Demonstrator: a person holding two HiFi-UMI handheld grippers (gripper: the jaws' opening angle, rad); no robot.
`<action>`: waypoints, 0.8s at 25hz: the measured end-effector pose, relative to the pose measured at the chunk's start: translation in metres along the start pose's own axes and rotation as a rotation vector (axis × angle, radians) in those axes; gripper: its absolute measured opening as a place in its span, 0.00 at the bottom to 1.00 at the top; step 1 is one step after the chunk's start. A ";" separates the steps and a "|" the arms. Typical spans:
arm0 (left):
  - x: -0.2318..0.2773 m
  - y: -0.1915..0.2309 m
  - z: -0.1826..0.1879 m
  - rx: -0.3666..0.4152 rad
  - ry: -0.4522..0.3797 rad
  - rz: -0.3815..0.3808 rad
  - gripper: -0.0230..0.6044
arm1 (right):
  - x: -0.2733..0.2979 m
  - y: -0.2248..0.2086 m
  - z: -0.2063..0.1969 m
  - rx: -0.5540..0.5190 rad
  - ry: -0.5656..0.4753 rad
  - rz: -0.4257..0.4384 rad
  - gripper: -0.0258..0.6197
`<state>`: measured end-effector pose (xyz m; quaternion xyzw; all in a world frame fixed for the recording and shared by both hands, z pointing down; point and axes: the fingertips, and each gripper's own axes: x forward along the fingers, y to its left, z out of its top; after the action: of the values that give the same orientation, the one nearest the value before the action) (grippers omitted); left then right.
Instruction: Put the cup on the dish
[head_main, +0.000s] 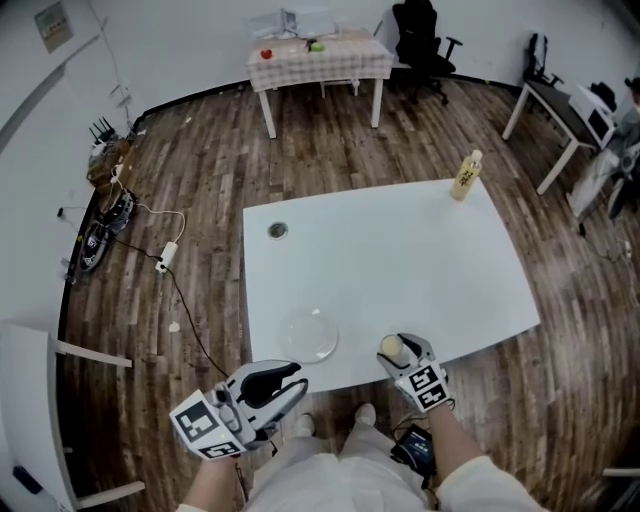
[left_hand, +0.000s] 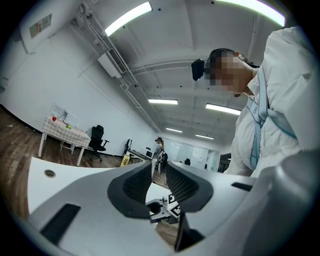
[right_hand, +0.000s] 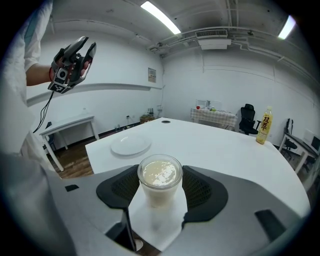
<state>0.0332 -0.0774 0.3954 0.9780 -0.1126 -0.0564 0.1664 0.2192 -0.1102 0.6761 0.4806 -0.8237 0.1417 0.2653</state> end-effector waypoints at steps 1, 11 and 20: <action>-0.002 0.001 0.001 -0.001 -0.002 0.002 0.17 | 0.001 0.000 0.001 0.003 0.002 0.001 0.48; -0.014 0.000 0.001 -0.003 -0.026 0.025 0.17 | 0.009 0.007 0.007 -0.022 0.028 0.024 0.48; -0.030 0.002 0.004 -0.006 -0.059 0.056 0.17 | 0.023 0.020 0.033 -0.049 0.017 0.062 0.48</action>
<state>0.0026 -0.0736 0.3943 0.9718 -0.1448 -0.0811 0.1674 0.1828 -0.1327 0.6623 0.4470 -0.8392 0.1337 0.2793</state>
